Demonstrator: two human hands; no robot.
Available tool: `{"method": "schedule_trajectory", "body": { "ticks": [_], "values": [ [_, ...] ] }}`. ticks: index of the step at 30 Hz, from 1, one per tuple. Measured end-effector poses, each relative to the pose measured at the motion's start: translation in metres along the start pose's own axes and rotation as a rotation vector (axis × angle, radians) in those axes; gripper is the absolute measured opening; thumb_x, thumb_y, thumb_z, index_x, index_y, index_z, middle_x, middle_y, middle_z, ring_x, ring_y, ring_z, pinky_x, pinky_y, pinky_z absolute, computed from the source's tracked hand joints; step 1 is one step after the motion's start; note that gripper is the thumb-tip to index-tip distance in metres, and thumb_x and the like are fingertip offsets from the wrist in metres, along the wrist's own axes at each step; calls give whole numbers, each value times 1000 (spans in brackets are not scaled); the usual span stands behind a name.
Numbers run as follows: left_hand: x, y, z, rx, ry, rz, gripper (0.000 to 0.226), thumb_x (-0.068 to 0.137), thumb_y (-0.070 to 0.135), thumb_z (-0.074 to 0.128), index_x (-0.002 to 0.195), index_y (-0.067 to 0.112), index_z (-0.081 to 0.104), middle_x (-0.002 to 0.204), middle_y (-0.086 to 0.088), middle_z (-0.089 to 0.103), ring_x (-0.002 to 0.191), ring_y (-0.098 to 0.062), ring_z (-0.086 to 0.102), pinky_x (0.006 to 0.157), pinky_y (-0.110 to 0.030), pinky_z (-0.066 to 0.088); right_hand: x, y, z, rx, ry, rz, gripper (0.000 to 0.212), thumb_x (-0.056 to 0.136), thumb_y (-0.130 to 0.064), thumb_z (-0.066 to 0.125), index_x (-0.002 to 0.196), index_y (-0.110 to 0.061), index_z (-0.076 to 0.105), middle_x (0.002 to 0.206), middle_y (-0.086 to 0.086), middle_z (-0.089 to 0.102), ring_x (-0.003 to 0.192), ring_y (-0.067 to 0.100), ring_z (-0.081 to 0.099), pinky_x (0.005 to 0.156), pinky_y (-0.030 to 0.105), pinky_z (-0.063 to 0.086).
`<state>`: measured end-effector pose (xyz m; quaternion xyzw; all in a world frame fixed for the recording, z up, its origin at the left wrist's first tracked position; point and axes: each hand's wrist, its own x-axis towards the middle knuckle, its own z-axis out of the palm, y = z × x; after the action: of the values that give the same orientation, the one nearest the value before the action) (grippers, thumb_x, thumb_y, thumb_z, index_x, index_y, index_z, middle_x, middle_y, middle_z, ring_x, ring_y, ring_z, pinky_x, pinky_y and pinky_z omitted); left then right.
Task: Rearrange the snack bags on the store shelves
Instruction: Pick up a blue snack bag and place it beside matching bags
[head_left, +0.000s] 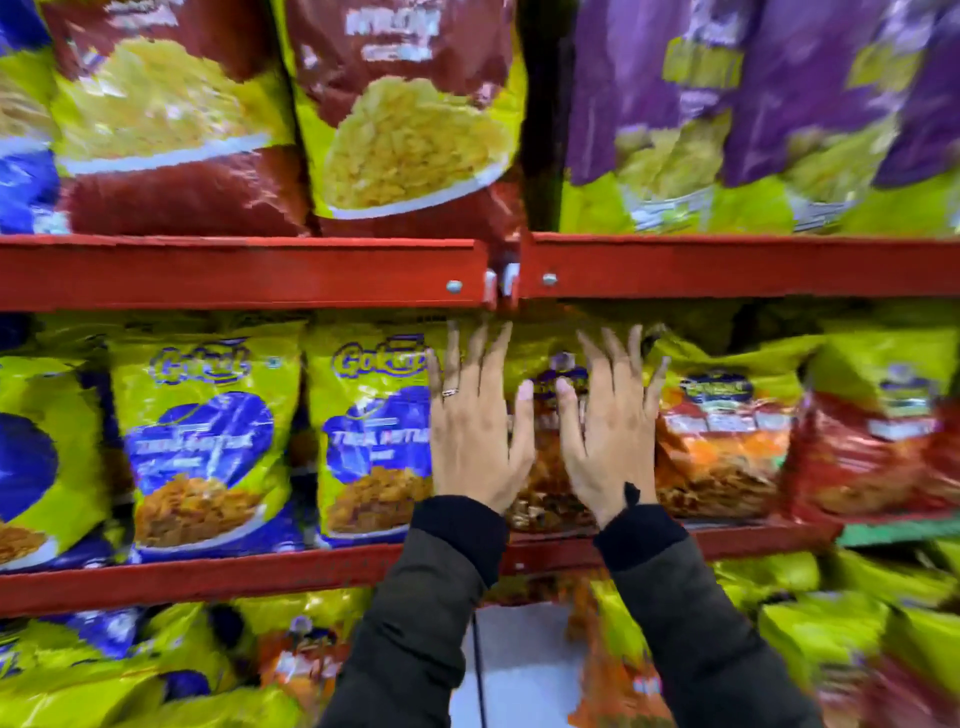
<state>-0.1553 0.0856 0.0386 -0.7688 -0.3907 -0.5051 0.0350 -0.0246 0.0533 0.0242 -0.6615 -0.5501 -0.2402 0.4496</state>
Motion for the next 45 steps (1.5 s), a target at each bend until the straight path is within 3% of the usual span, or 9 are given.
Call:
{"method": "schedule_trajectory", "body": {
  "ticks": [7,12,14,16,21,26,33,37,45],
  "values": [
    [-1,86,72,-424,-115,-148,53,100,33,40,149,12,33,153,-7,41,141,-18,39,100,6,19,-2,112,-47,169,100,239,48,103,-41,39,147,-21,38,162,2,30,155,21,15,127,49,4],
    [20,113,114,-615,-154,-410,49,98,37,45,138,9,48,134,-6,61,118,-18,59,101,-30,47,9,179,-78,454,220,510,57,101,-31,49,150,-7,34,157,14,28,145,19,30,121,30,26],
    [31,117,125,-723,-197,-535,43,96,39,51,127,10,58,110,-2,69,101,-17,63,93,-31,47,19,199,-83,533,177,539,49,101,-25,51,145,-6,41,148,12,38,124,5,45,101,1,32],
    [40,116,133,-792,-198,-584,36,94,39,55,109,8,66,88,0,65,83,-13,58,82,-27,41,27,211,-81,609,177,553,44,99,-26,55,138,-7,49,141,12,46,106,-6,56,81,-7,34],
    [44,112,142,-779,-145,-565,42,89,43,60,108,6,69,94,1,67,80,1,59,67,-3,43,27,220,-74,783,292,572,33,95,-21,64,123,-5,57,103,2,65,82,-19,62,75,4,47],
    [43,110,149,-745,-133,-578,41,91,44,57,109,8,68,98,2,68,90,-11,60,73,-14,41,31,216,-69,761,223,632,38,93,-42,61,115,-12,68,99,-5,69,88,0,64,82,15,50],
    [47,112,152,-779,-77,-628,27,90,39,61,79,15,64,66,13,59,65,-3,54,66,-20,39,62,226,-72,846,189,715,40,87,-46,68,57,-24,54,36,-17,40,40,2,35,46,17,29],
    [56,117,149,-656,-20,-660,29,88,33,63,64,17,60,50,10,51,43,-1,42,51,-20,34,71,239,-65,850,185,718,35,87,-36,71,57,-23,57,40,-16,48,41,1,36,51,22,31],
    [62,115,148,-272,-80,-594,34,89,27,58,67,4,67,74,-21,69,74,-37,63,68,-35,47,79,241,-61,644,115,714,47,93,-33,64,51,-19,48,42,-7,46,37,4,41,46,23,27]
  ]
}}
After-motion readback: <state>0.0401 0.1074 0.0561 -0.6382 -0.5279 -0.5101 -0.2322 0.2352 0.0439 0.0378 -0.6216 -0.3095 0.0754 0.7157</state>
